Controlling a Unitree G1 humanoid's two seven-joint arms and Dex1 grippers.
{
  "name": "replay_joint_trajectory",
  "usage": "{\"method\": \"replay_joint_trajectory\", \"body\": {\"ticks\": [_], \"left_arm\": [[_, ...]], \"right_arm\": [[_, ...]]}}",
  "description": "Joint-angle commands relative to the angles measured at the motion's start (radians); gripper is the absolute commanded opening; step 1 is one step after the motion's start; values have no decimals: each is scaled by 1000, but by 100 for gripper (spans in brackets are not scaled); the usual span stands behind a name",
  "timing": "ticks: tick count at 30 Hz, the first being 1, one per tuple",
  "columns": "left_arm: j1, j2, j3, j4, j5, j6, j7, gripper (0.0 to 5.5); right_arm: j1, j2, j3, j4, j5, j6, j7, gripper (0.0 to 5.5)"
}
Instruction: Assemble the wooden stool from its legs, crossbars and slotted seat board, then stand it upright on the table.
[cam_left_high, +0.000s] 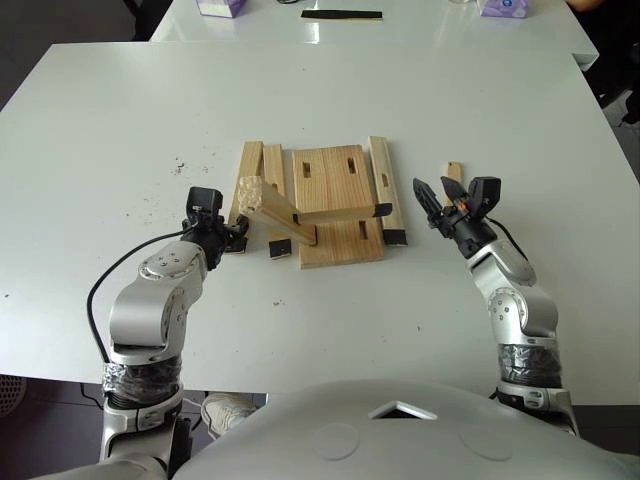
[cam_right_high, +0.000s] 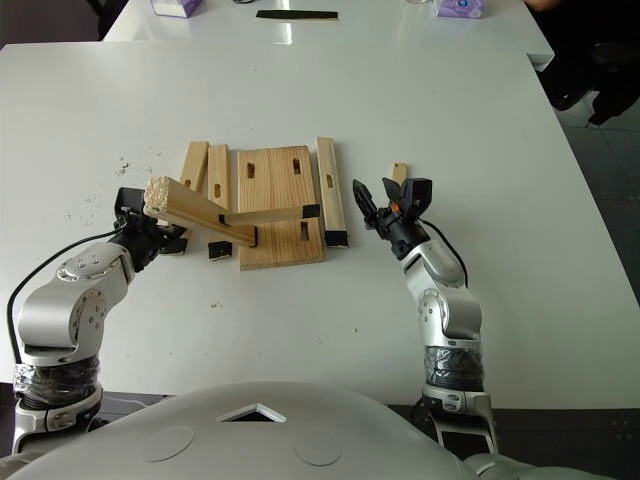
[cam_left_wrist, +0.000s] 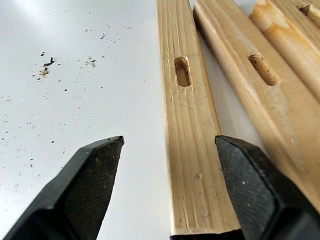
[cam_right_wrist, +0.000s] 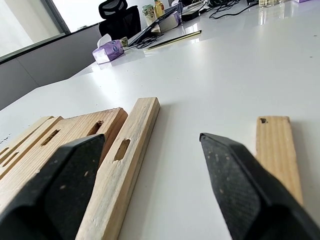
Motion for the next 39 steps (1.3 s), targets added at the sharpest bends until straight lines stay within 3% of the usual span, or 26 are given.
{"method": "replay_joint_trajectory", "body": {"ticks": [1,21,29,39], "left_arm": [[-27,-23,18,-47,-8,48,4,340],[21,-112,36,19,13,97,14,340],[-22,-128,-12,160,50,-27,15,340],[5,-139,-3,183,74,-88,27,203]], "right_arm": [[15,0,8,-6,-14,-5,-3,352],[5,-10,21,43,-38,-15,23,352],[-13,1,39,73,-56,-30,26,352],[-29,-3,26,96,-55,-46,32,352]]}}
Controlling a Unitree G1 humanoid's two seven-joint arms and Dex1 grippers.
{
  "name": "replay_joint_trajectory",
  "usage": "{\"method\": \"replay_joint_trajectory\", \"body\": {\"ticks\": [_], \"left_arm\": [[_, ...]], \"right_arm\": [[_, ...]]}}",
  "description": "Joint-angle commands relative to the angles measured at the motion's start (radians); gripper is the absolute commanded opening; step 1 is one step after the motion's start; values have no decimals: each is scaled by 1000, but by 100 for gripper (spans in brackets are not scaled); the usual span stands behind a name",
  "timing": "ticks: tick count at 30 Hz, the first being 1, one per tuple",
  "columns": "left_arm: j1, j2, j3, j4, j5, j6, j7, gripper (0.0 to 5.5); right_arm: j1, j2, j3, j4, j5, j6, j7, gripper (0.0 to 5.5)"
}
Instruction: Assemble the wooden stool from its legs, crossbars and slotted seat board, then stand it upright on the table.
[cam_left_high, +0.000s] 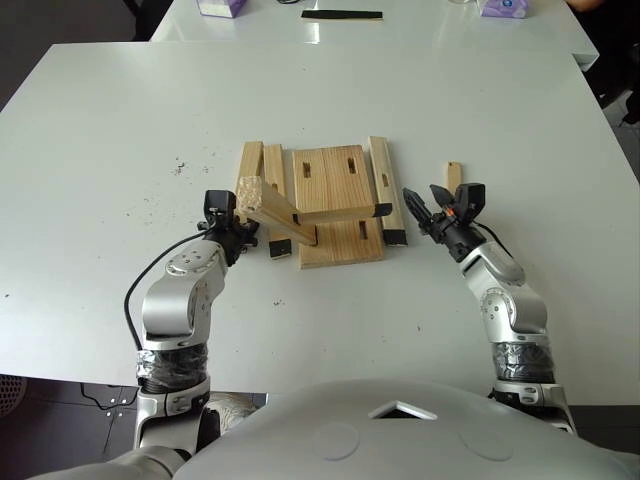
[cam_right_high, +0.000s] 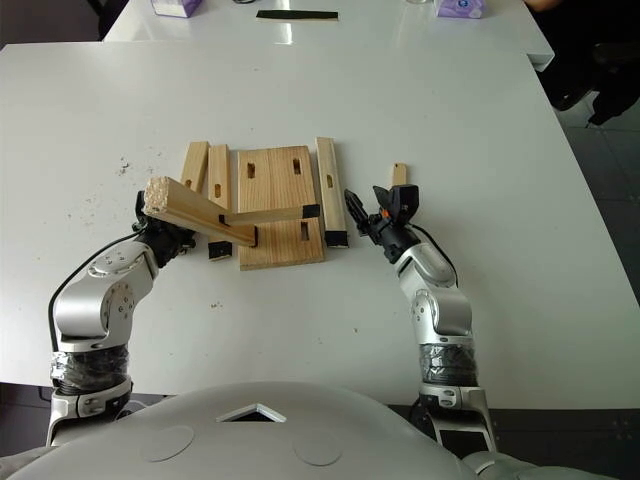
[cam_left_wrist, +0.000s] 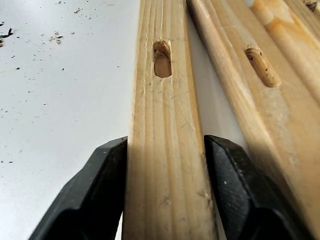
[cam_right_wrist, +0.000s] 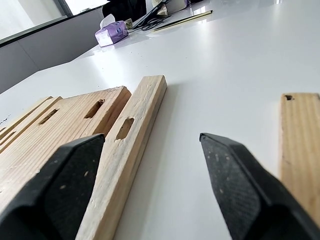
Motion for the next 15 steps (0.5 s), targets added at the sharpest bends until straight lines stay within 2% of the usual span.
{"method": "replay_joint_trajectory", "body": {"ticks": [1,5,8,11,15], "left_arm": [[37,2,9,23,21,25,16,203],[21,6,37,20,11,9,9,203],[-118,-12,203,17,-120,-21,-26,203],[-403,-2,436,103,-368,-21,-36,203],[-709,75,598,173,-679,-53,-110,203]], "right_arm": [[-14,-2,-10,14,-6,-11,-2,352],[-23,11,-24,17,-9,-21,-20,352],[-54,13,-71,-24,16,-12,-58,352],[-124,-19,-109,-97,67,56,-61,352],[-372,-119,-94,-94,45,131,-30,352]]}}
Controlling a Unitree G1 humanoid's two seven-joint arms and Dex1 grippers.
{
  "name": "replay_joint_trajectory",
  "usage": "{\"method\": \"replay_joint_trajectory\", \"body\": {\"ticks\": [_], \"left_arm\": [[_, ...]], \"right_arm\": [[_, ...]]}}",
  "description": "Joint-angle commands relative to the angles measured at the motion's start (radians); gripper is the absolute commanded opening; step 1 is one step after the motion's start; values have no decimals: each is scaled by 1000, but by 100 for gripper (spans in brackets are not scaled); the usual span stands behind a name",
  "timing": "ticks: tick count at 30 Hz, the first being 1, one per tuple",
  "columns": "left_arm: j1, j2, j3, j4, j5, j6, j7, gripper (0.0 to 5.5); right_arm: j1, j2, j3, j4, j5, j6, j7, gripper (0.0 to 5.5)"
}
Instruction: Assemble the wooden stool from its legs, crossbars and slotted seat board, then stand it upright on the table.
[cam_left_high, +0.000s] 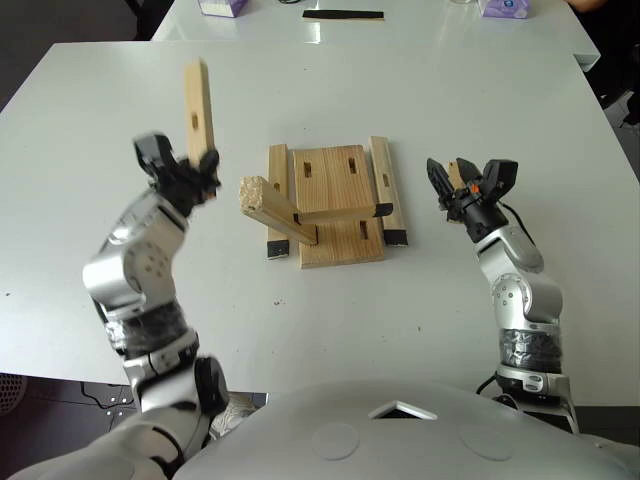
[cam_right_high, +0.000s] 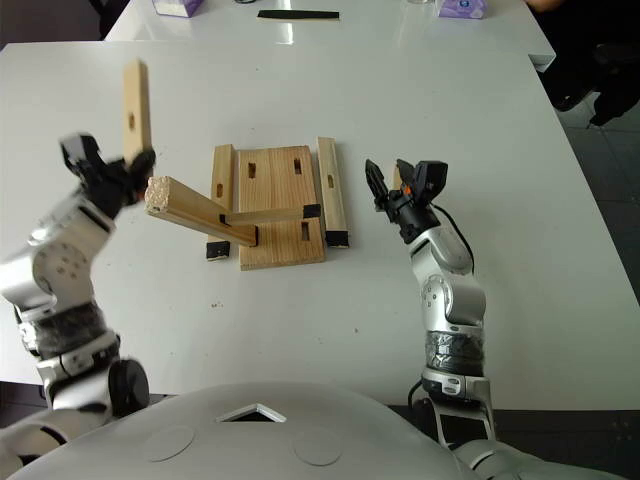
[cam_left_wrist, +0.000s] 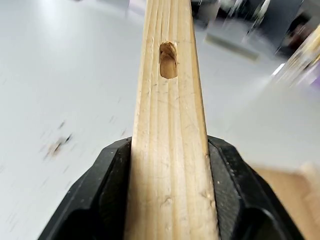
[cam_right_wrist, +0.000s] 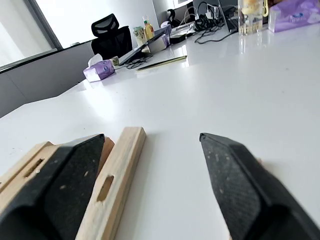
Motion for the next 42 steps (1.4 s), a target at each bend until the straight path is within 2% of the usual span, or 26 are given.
{"method": "replay_joint_trajectory", "body": {"ticks": [1,4,7,13,18,22,32,42], "left_arm": [[-355,97,179,64,-357,-37,-98,203],[-420,152,157,56,-505,2,-215,203],[-406,217,100,39,-595,40,-367,203],[-357,313,-19,54,-685,103,-559,203],[-298,343,-113,17,-674,95,-677,203],[-256,363,-169,-13,-654,77,-740,203],[-234,400,-243,-30,-606,19,-845,203],[-192,424,-267,-37,-587,-4,-916,203]], "right_arm": [[-319,-124,-1,-21,10,106,32,352],[-500,-174,10,13,-5,133,48,352],[-608,-217,47,75,-53,79,102,352],[-768,-154,-56,57,243,249,176,352],[-777,-175,-113,-14,581,507,261,352],[-772,-196,-124,-102,739,563,329,352],[-783,-253,-80,-103,835,628,355,352],[-819,-236,-41,-76,860,638,333,352]]}}
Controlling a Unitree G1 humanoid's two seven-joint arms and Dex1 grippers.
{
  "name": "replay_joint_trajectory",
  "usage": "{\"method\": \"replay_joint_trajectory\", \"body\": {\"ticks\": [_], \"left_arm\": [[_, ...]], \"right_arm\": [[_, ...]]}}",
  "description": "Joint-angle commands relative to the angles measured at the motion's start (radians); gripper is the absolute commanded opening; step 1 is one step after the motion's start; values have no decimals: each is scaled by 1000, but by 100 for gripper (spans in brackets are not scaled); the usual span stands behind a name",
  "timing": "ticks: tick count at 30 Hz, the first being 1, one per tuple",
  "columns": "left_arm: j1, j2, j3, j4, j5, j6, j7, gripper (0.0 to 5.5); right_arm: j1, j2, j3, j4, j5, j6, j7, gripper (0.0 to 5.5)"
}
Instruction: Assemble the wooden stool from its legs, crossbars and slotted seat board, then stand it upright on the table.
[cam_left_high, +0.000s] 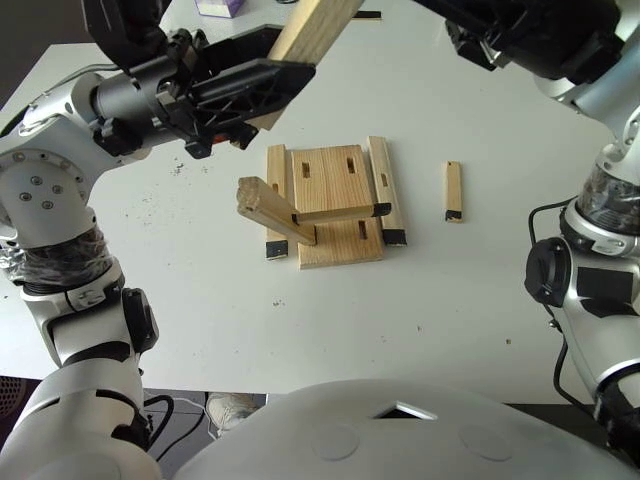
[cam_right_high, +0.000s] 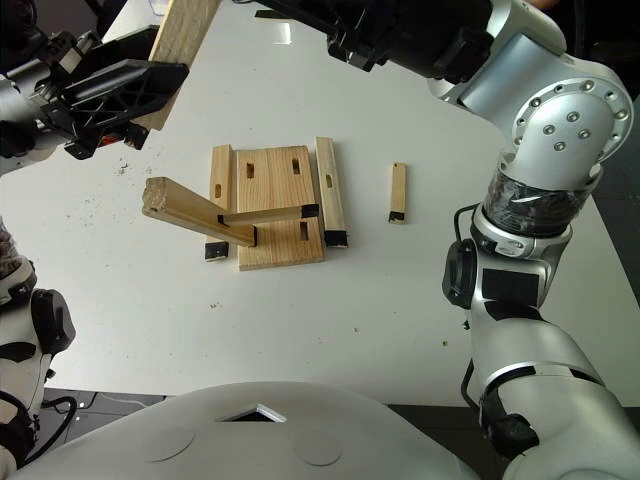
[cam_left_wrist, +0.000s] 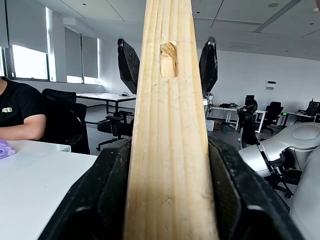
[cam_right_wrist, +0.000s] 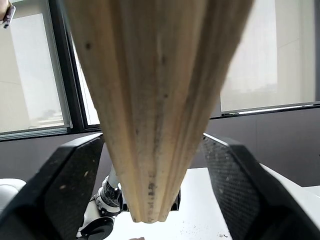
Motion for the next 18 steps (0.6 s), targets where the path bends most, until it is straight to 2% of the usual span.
{"method": "replay_joint_trajectory", "body": {"ticks": [1,3,13,18], "left_arm": [[19,27,-8,-6,12,-13,-24,203],[22,30,-10,-2,17,-18,-31,203],[36,51,-25,-5,40,-36,-73,203],[36,65,-33,4,58,-47,-87,203]], "right_arm": [[-30,0,14,5,12,8,-4,352],[-32,-2,20,6,8,4,1,352],[-32,-8,43,-16,-3,-3,8,203],[-17,-18,43,-31,-12,-9,12,202]]}}
